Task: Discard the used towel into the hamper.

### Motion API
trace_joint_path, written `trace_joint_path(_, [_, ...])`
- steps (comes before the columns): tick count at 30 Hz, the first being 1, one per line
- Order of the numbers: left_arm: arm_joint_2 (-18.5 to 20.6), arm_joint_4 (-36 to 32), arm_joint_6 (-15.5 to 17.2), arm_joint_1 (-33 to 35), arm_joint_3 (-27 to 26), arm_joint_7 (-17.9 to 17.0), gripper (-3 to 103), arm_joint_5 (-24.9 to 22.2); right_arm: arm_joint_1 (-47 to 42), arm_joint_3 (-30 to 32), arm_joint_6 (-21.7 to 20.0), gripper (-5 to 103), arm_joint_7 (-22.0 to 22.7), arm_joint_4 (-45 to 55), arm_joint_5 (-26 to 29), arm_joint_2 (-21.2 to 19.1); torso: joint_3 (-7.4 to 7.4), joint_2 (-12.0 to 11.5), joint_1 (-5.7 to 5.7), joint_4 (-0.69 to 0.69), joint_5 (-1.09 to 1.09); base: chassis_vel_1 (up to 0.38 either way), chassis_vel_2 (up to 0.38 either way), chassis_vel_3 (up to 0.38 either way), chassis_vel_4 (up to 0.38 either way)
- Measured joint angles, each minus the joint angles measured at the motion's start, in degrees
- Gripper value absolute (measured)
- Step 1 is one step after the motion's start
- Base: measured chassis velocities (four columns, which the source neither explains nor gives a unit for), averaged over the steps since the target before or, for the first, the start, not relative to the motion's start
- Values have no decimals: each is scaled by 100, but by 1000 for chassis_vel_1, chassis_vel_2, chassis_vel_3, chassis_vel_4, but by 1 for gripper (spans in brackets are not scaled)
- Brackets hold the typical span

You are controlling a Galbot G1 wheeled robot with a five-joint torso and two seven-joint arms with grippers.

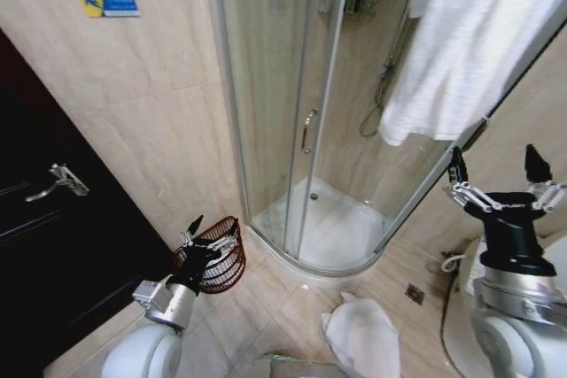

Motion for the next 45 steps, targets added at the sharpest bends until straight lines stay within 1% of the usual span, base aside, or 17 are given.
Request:
trace_joint_path(2, [0,0,0,0,0,0,100,0,71,1,3,100,-11,0,46,-44,0,0,0,0,1,-53,-96,66,6])
trace_joint_path(3, [0,0,0,0,0,0,100,0,146,-15,3,100,-29,0,100,-99,0,0,0,0,-5,9,-63,66,6])
trace_joint_path(5, [1,0,0,1,-1,-1,100,0,327,-94,33,100,-131,0,226,-207,0,0,-2,4,-7,36,-29,49,31])
trace_joint_path(10, [3,1,0,0,-2,-1,100,0,667,-148,14,100,-181,1,304,-413,0,0,-2,2,-9,75,47,-16,21])
trace_joint_path(15, [3,0,0,0,-3,-2,100,0,1336,-206,-263,100,-83,-279,419,-795,0,0,-1,2,-4,56,66,30,21])
trace_joint_path(20, [0,0,0,-1,-3,-2,100,0,1863,-273,-318,100,-140,-718,307,-1013,0,0,-1,2,-2,43,61,71,62])
trace_joint_path(23, [1,1,0,0,-3,-2,100,0,2672,-546,-375,100,29,-1326,325,-1376,0,0,0,5,-6,30,45,53,63])
trace_joint_path(24, [1,1,0,0,-3,-2,100,0,2672,-546,-375,100,29,-1326,325,-1376,0,0,0,5,-6,27,26,35,57])
trace_joint_path(28, [1,1,0,0,-3,-3,100,0,3517,-866,-598,100,354,-1795,341,-1789,0,0,0,1,-5,0,0,0,0])
trace_joint_path(29, [1,1,0,0,-3,-3,100,0,3517,-866,-598,100,354,-1795,341,-1789,0,0,0,1,-5,0,0,0,0])
trace_joint_path(31, [2,0,0,-1,-2,-2,100,0,3937,-1053,-744,100,491,-1928,375,-1976,0,0,0,2,-3,0,0,0,0])
trace_joint_path(33, [1,1,0,-1,-2,-2,100,-1,4374,-1247,-878,100,535,-2062,405,-2159,0,0,0,2,-7,0,0,0,0])
trace_joint_path(34, [1,1,0,-1,-2,-2,100,-1,4374,-1247,-878,100,535,-2062,405,-2159,0,0,0,2,-7,0,0,0,0])
trace_joint_path(38, [1,1,0,0,-2,-2,100,0,5263,-1645,-1081,100,599,-2452,424,-2505,0,0,-1,2,-6,0,0,0,0])
trace_joint_path(39, [1,1,0,0,-2,-2,100,0,5263,-1645,-1081,100,599,-2452,424,-2505,0,0,-1,2,-6,0,0,0,0])
trace_joint_path(42, [1,1,0,-1,-2,-2,100,-1,5922,-1999,-1189,100,648,-2815,406,-2756,0,0,0,2,-4,0,0,0,0])
trace_joint_path(45, [1,1,0,-1,-2,-2,100,0,6241,-2203,-1307,100,692,-2964,503,-2905,0,0,-1,2,-6,0,0,0,0])
